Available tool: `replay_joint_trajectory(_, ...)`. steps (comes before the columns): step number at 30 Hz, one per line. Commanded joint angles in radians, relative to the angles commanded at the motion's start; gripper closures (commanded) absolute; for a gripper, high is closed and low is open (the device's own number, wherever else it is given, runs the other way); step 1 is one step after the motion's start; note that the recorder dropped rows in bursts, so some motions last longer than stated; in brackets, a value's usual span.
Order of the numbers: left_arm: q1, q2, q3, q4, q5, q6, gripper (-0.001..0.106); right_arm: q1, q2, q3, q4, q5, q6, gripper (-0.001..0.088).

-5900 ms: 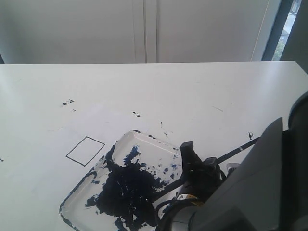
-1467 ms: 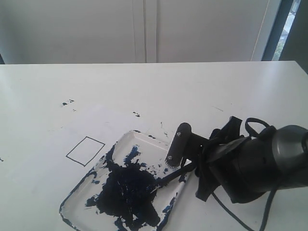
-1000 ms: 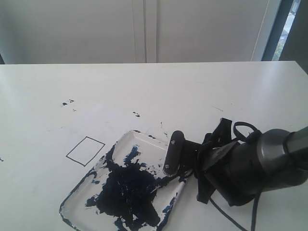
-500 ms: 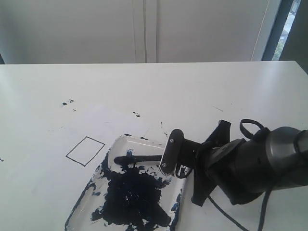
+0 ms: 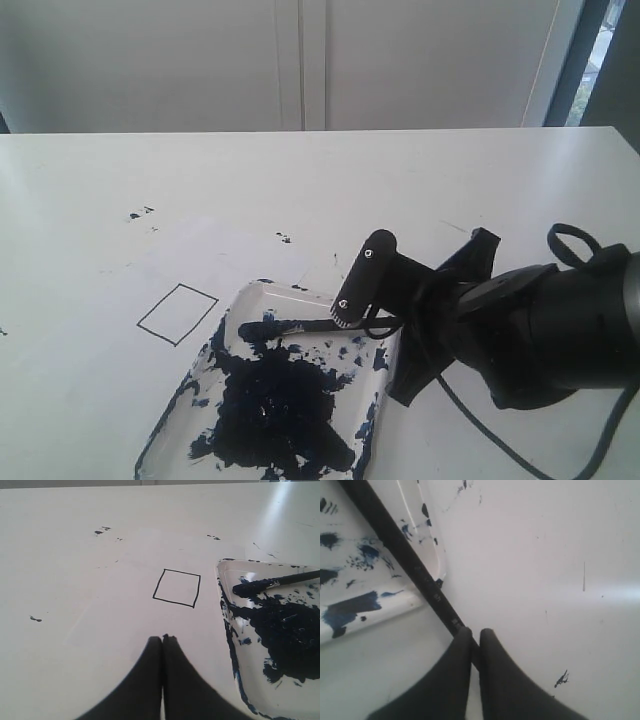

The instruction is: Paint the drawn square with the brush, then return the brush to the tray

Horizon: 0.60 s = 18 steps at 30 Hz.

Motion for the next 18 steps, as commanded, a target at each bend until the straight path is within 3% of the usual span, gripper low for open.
replay_joint_trajectory(4,0.0,0.0,0.0,0.0,0.0,0.0,0.105,0.0,0.0,0.0,0.0,-0.006,0.0,0.0348)
replay_joint_trajectory(6,0.0,0.0,0.0,0.0,0.0,0.0,0.105,0.0,0.0,0.0,0.0,0.009,0.0,0.0253)
replay_joint_trajectory(18,0.0,0.0,0.0,0.0,0.0,0.0,0.105,-0.004,0.073,0.0,-0.061,0.002,0.0,0.0283)
